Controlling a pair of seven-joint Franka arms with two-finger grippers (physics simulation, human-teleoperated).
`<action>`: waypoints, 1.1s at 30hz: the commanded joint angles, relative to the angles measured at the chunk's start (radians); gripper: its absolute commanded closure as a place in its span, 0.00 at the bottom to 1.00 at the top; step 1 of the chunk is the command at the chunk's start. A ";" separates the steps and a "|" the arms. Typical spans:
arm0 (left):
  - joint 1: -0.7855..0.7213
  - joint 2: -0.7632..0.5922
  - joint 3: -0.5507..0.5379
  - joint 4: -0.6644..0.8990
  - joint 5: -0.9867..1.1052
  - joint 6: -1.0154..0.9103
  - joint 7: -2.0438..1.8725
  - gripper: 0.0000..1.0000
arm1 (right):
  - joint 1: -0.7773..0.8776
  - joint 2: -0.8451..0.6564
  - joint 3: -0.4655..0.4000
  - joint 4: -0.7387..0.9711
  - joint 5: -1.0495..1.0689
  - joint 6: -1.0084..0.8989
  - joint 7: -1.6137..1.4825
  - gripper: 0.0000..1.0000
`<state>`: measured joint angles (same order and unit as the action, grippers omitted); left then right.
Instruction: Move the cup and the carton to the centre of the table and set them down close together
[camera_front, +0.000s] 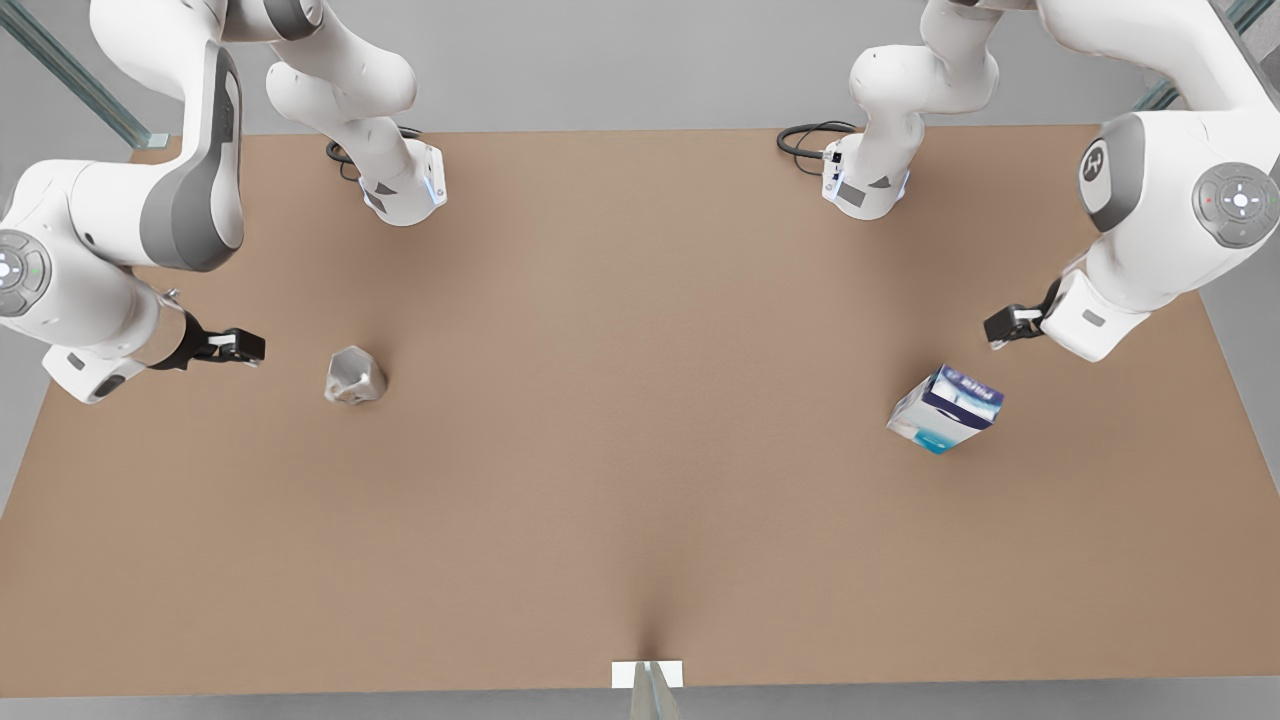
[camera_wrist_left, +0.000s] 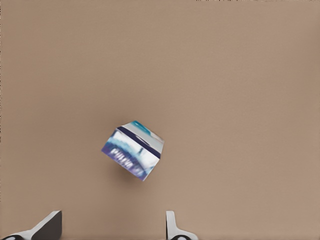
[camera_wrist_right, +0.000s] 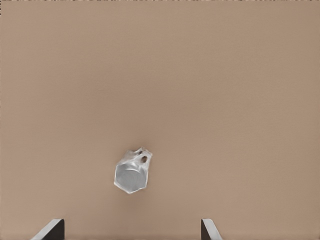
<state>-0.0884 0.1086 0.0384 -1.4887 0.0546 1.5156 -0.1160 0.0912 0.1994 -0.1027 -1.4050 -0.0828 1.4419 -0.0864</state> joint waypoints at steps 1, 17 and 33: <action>-0.008 0.005 -0.003 0.005 0.002 -0.002 -0.007 0.00 | -0.001 0.002 0.000 0.000 0.000 0.000 0.001 0.00; -0.022 0.043 -0.005 0.022 0.011 -0.026 -0.014 0.00 | -0.096 -0.081 0.008 -0.776 0.052 0.578 0.205 0.00; -0.022 0.056 -0.005 0.011 0.010 -0.058 -0.014 0.00 | -0.105 -0.048 0.008 -0.890 0.057 0.680 0.132 0.00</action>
<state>-0.1107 0.1628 0.0333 -1.4758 0.0647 1.4559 -0.1304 -0.0139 0.1527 -0.0951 -2.2991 -0.0261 2.1215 0.0460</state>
